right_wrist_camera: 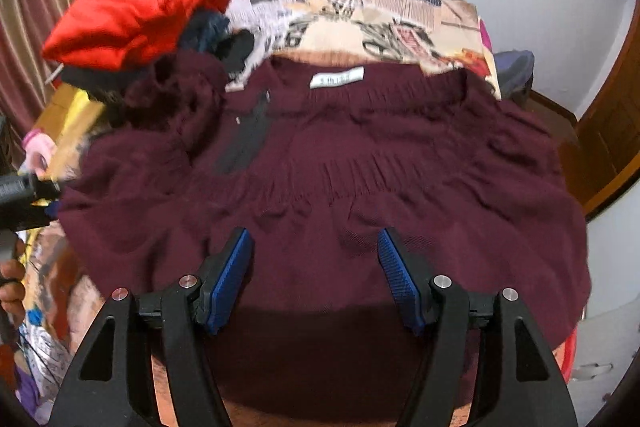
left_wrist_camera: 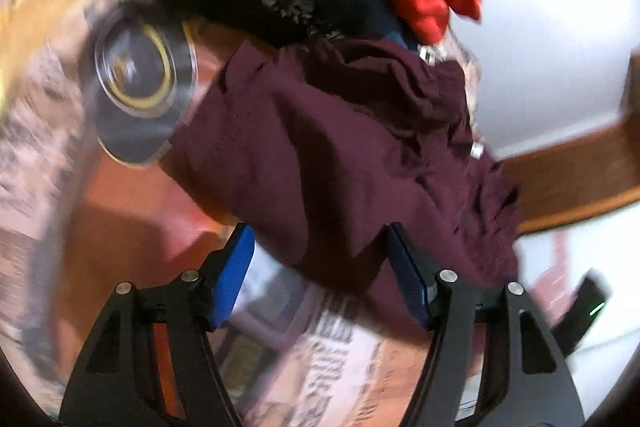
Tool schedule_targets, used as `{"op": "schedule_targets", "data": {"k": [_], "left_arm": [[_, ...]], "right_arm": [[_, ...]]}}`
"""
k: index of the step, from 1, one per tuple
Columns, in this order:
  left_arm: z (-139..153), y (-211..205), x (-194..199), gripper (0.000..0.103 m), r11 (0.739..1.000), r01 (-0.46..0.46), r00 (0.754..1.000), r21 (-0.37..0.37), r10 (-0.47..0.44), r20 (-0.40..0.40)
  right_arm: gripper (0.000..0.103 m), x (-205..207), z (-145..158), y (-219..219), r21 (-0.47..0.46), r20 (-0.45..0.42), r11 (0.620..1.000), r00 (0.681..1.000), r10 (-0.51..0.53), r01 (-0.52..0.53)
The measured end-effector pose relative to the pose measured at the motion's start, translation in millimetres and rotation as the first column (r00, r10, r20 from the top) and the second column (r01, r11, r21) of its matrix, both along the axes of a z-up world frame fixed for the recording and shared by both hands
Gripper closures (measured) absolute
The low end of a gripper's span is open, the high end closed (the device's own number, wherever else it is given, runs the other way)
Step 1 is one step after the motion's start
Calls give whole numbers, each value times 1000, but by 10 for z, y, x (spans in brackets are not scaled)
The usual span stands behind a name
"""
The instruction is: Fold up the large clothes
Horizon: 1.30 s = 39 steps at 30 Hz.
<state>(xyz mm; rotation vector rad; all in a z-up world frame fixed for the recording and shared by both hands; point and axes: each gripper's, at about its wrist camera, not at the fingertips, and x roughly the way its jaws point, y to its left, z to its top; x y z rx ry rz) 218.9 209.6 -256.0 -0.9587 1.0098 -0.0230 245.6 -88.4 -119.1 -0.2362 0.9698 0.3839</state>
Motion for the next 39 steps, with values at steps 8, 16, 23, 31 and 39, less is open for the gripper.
{"op": "schedule_targets", "data": {"k": [8,16,23,31,39], "left_arm": [[-537,78,242,35,974,-135,990,-184,126,-55],[-507,-87,506,25,980,-193,980,-54,190,-58],[0,-405,491,77,965,-161,986,208,164,4],[856,-608,96,91,926,-177,976,333,121,182],[1823,-760,-415,93,796,-266,922,543,44,386]], "right_arm": [[39,-30,-3,-43,16,24,999,999,28,-28],[39,-14,13,-22,20,0,1000,1000,19,-19],[39,-50,196,-116,67,-21,998,1000,-9,10],[39,-205,525,-161,133,28,991,999,16,-20],[39,-244,315,181,168,-68,977,987,144,-131]]}}
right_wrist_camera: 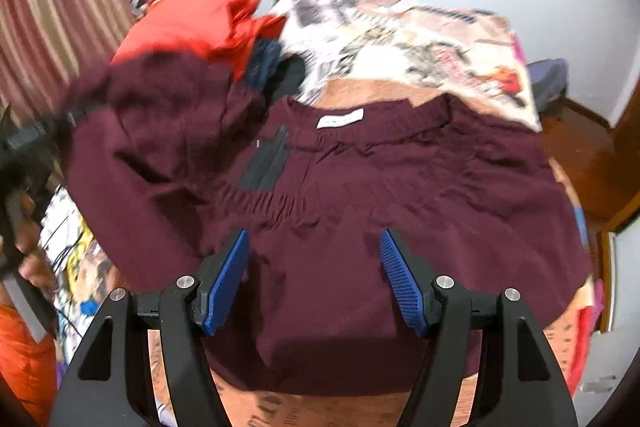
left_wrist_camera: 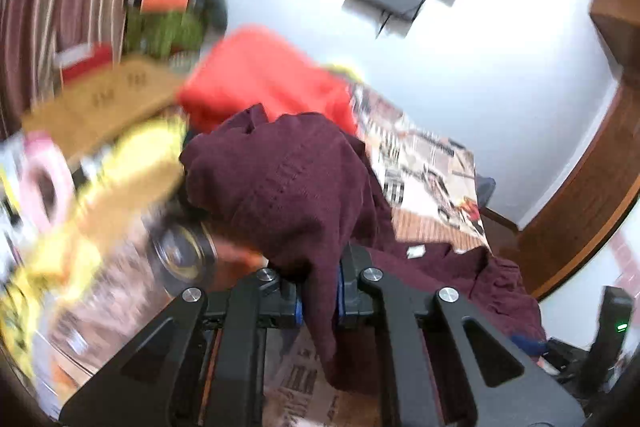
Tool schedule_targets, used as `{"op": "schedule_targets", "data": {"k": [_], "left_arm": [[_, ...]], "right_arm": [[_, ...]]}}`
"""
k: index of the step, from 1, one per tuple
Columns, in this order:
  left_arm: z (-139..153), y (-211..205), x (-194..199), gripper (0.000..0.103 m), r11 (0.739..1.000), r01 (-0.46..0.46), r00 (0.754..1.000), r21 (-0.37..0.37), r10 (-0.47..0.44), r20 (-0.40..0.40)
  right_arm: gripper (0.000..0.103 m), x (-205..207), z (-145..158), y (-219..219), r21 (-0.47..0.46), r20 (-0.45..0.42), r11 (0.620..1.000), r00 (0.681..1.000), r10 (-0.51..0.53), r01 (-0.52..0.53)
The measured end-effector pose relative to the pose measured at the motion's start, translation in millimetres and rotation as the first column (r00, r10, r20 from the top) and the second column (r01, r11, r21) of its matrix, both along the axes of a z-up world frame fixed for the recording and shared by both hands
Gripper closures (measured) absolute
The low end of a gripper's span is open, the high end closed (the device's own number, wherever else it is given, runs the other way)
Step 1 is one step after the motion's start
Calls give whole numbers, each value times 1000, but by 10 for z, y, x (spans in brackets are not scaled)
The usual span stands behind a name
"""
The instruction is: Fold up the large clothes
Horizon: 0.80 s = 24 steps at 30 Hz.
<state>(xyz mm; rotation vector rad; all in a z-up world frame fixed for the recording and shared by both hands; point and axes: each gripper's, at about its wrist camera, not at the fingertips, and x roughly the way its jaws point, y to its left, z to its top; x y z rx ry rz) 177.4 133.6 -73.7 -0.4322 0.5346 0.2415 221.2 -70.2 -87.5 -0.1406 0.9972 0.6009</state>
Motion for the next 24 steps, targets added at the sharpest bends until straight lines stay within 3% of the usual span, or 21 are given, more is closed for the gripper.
{"op": "schedule_targets", "data": {"k": [3,8,11,16,19,24], "left_arm": [[209,-242,28,93,990,-1,999,140,-5,40],[319,-539,169,94,975,52,998,215,-59,28],[359,-774,244,94,959,89,995,268,-100,27],[406,-1239,439,94,930,196,976,311,-215,26],[373,-1616,583,94,907,298,949,298,-315,9],[60,-2223,852,94,840,517,856,164,-511,-83]], "right_arm": [[39,46,-232,208,37,-95,998,994,48,-45],[39,101,-573,479,59,-208,996,975,80,-69],[39,143,-476,370,96,-197,993,976,87,-69],[39,199,-18,-280,121,-49,990,997,-67,72],[39,198,244,-835,131,41,971,977,-209,202],[39,149,323,-1553,105,79,922,921,-382,373]]}}
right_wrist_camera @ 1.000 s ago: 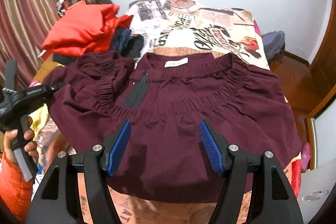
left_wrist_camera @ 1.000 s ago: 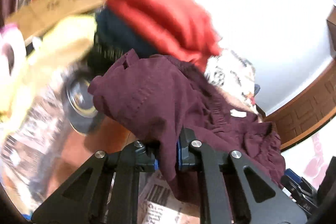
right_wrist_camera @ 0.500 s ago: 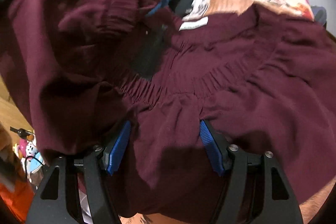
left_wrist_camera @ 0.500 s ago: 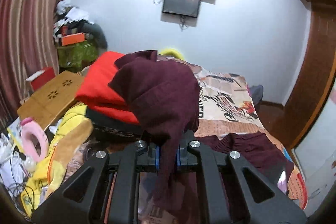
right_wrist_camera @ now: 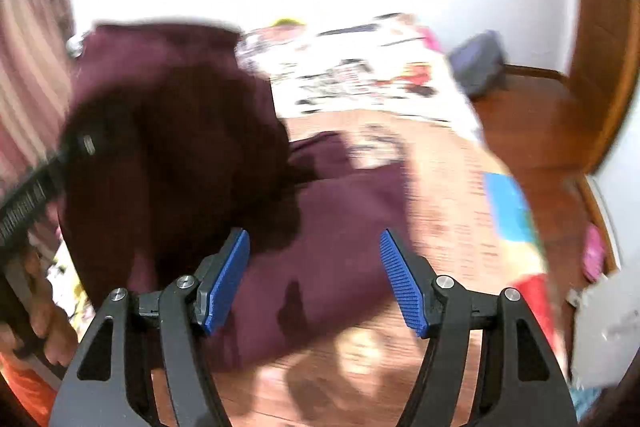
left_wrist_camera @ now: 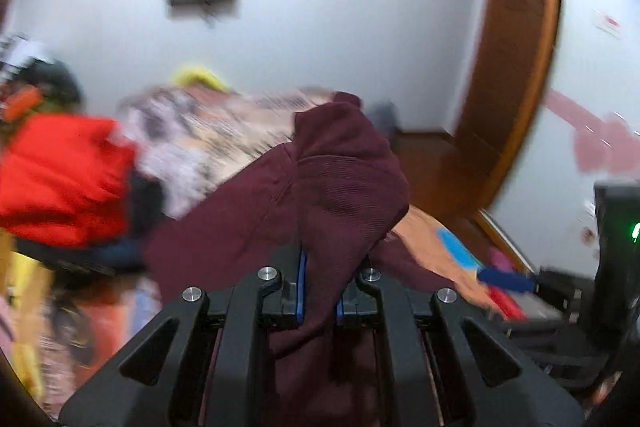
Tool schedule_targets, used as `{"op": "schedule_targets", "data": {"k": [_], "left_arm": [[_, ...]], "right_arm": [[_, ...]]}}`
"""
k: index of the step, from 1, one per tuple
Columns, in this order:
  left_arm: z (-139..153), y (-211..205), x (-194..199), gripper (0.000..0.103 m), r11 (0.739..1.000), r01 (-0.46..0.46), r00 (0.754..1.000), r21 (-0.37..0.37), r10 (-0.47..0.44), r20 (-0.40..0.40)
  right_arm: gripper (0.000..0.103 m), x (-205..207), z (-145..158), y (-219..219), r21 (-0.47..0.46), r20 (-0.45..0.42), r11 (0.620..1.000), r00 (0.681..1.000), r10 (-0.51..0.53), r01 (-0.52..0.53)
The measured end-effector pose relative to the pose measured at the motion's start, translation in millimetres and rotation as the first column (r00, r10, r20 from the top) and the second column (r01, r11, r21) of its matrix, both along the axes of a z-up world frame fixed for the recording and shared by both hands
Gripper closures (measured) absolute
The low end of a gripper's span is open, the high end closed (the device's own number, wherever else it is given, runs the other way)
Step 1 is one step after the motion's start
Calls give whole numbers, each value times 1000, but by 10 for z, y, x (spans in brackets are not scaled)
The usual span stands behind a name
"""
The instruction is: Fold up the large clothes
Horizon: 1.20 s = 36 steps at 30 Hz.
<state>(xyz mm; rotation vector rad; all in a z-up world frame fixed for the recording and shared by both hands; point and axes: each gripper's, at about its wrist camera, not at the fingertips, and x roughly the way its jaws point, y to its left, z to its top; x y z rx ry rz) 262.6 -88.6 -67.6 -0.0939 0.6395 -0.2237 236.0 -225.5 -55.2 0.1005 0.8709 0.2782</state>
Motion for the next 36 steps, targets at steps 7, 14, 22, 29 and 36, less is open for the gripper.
{"op": "schedule_targets", "data": {"k": [7,14,22,29,36], "left_arm": [[-528,-474,-9,86,988,153,968,-10,-152,-198],[-458,-528,-276,44,971,232,951,58,-214,-223],[-151,-251,-627,27,966,168,985,197,-156,-77],[-29,395,-594,15,971,-10,1000,240,12,-7],[-463,916,-392,15,986,-76,977,150,104,-184]], "right_arm": [[39,-78,-166,-440,-15,-50,995,994,-98,97],[39,-258,-38,-473,-13,-28,996,996,-87,87],[39,-284,293,-144,-21,89,1000,996,21,-19],[39,-71,364,300,-13,122,991,984,132,-131],[39,196,25,416,-40,-2,990,991,133,-133]]}}
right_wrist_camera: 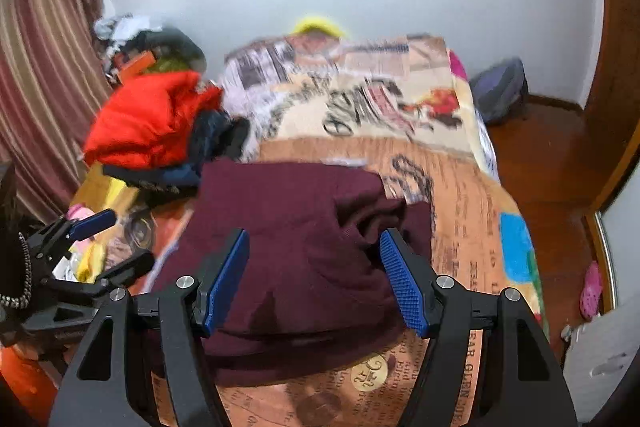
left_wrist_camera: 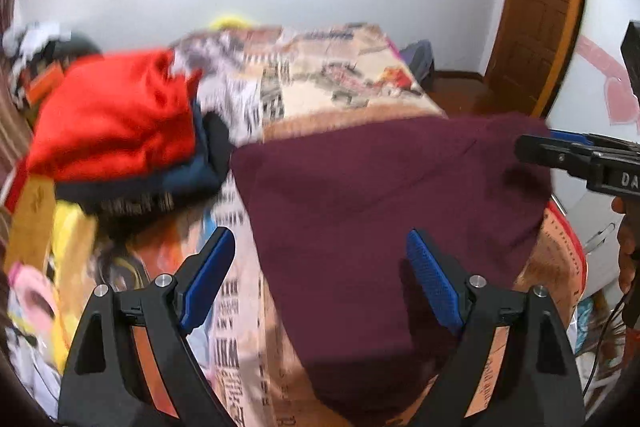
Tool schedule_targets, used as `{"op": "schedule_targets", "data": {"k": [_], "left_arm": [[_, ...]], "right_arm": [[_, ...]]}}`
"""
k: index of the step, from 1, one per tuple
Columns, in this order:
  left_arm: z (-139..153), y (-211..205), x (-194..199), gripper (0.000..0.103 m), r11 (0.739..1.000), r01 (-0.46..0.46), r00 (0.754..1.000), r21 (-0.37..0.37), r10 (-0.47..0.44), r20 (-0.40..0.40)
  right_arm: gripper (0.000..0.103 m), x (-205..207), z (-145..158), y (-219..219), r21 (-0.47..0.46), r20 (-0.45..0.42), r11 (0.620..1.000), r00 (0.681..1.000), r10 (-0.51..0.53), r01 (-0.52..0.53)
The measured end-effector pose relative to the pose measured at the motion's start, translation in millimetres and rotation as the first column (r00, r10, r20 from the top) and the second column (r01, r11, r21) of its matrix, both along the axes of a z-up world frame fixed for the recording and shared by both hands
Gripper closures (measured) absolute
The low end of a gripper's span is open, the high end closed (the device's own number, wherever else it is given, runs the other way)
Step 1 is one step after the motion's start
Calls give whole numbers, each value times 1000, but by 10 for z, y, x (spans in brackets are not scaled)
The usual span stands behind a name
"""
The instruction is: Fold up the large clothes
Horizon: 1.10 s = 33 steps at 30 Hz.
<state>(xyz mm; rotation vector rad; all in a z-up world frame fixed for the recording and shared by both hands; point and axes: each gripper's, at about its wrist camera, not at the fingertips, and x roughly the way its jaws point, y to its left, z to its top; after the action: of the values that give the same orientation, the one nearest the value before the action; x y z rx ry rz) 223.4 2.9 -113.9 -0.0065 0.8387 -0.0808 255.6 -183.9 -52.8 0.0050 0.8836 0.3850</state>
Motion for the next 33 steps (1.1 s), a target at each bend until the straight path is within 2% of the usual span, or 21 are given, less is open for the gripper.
{"op": "schedule_targets", "data": {"k": [2,4,9,11,15,21,26,30,33], "left_arm": [[-189,25,7,15,1000,10,998,-28,-12,-57],[-363,10,13,15,999,25,995,-47,-29,-97],[-639,-83,-51,11,997,62,989,-44,-68,-131],[-697,-57,-65,10,996,57,987,-68,-67,-147],[-655,42,-50,11,993,51,983,-111,-70,-169],[-361,208,-6,11,1000,-14,997,-26,12,-78],[-267,438,120,11,995,-95,994,-22,93,-53],[-378,572,219,11,987,-114,987,-113,100,-123],[-577,584,294,11,970,-109,975,-216,62,-214]], "right_arm": [[38,25,-99,-114,13,-36,1000,999,-15,16],[27,40,-217,-299,52,-87,998,996,-37,41],[23,-28,-539,-548,110,-187,992,981,-44,66],[22,-51,-551,-564,119,-199,991,979,-43,67],[22,-40,-395,-480,82,-193,996,981,-30,47],[20,45,-115,-278,13,-106,999,994,31,-30],[20,221,-91,-164,1,-99,998,994,57,-57],[20,395,-306,-185,-22,-170,998,984,48,-53],[18,489,-472,-319,60,-237,997,969,66,-53]]}}
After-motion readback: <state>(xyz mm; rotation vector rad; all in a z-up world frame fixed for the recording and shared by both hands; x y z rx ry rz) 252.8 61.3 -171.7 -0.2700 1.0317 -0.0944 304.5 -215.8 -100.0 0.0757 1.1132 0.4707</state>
